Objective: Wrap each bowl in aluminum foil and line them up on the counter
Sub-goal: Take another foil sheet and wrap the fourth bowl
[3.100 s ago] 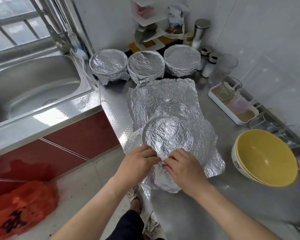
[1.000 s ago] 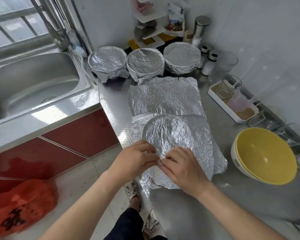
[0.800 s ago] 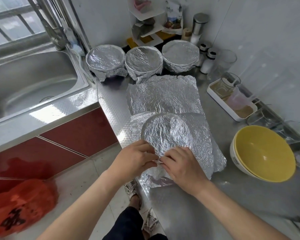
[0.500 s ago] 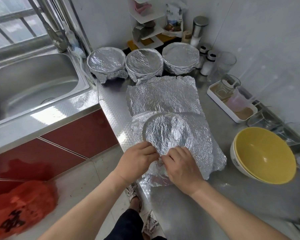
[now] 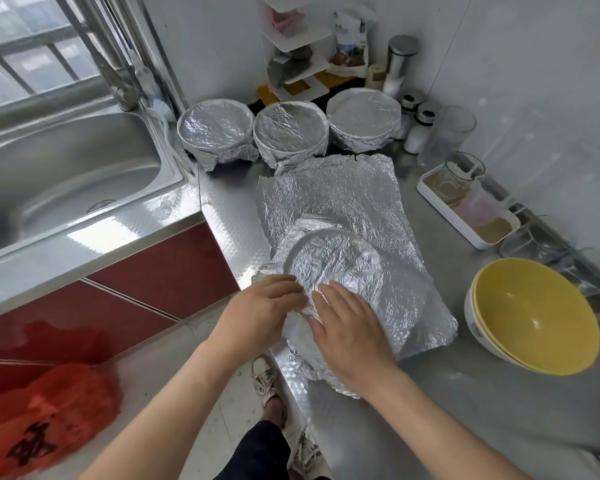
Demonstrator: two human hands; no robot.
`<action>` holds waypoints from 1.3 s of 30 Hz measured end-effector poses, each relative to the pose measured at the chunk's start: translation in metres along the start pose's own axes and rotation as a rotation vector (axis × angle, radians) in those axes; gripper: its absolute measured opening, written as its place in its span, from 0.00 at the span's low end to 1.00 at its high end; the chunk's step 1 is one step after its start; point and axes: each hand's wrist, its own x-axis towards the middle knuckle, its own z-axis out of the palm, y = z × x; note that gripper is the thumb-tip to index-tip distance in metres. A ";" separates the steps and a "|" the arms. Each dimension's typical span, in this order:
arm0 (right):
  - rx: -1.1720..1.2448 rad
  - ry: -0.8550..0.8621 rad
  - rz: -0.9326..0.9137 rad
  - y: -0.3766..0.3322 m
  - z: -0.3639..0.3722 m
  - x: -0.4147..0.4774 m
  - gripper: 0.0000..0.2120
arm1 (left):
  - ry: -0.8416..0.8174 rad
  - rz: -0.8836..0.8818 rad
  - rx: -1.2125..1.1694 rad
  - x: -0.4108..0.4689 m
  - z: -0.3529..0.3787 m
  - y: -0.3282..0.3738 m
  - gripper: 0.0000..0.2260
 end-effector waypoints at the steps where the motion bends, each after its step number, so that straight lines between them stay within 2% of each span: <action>1: -0.022 -0.032 -0.011 0.006 0.001 -0.002 0.23 | -0.018 0.002 -0.023 0.000 0.002 0.004 0.13; 5: -0.052 -0.110 -0.054 0.018 0.005 -0.006 0.24 | -0.078 -0.018 -0.120 -0.003 0.010 0.016 0.15; 9: -0.033 -0.163 -0.064 0.023 0.004 -0.005 0.29 | -0.092 0.006 -0.155 -0.005 0.012 0.018 0.09; 12: -0.015 -0.159 -0.078 0.025 0.007 -0.005 0.27 | -0.091 0.032 -0.138 -0.003 0.013 0.014 0.10; 18: 0.120 0.080 -0.202 0.031 0.002 -0.009 0.13 | -0.091 0.035 -0.145 -0.006 0.013 0.014 0.10; 24: 0.025 0.148 -0.236 0.029 0.005 -0.014 0.02 | -0.009 0.092 -0.047 -0.007 0.018 0.011 0.08; 28: 0.005 0.185 -0.221 0.028 0.008 -0.012 0.03 | 0.067 0.154 0.008 -0.006 0.027 0.011 0.03; 32: -0.008 0.246 -0.199 0.020 0.001 -0.005 0.06 | 0.120 0.165 0.029 -0.001 0.029 0.009 0.05; 36: -0.031 0.241 -0.088 0.001 -0.006 0.004 0.07 | 0.157 0.164 0.040 0.007 0.016 0.002 0.08; 39: -0.015 0.250 0.019 -0.015 -0.003 0.012 0.04 | 0.117 0.121 0.053 0.008 0.009 -0.010 0.07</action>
